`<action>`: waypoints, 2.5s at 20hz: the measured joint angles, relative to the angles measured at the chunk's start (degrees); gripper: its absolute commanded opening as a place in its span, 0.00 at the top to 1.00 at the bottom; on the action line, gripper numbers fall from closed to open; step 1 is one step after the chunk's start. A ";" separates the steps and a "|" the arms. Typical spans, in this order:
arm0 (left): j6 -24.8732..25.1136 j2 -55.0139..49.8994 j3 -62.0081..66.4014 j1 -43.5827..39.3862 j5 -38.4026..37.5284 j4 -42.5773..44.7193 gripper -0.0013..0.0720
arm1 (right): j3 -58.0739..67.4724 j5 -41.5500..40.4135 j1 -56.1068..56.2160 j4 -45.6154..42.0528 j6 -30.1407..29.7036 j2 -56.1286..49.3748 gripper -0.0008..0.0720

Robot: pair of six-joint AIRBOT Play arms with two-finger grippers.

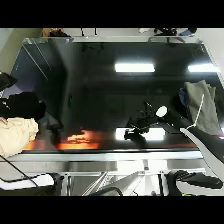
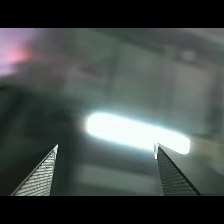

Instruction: Fold the shirts.

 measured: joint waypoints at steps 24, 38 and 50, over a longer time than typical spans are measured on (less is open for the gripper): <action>-2.64 -22.86 14.19 14.43 -3.34 5.86 0.07 | 17.22 -0.50 -0.52 -2.67 -7.30 1.22 0.11; -1.55 -16.22 26.21 -7.43 -16.81 -22.77 0.96 | 18.47 -2.45 -3.08 -8.31 -13.81 9.25 0.55; -2.25 8.20 2.97 -43.54 -18.36 -20.83 0.14 | 18.56 15.32 -16.87 -9.81 -16.11 17.35 0.17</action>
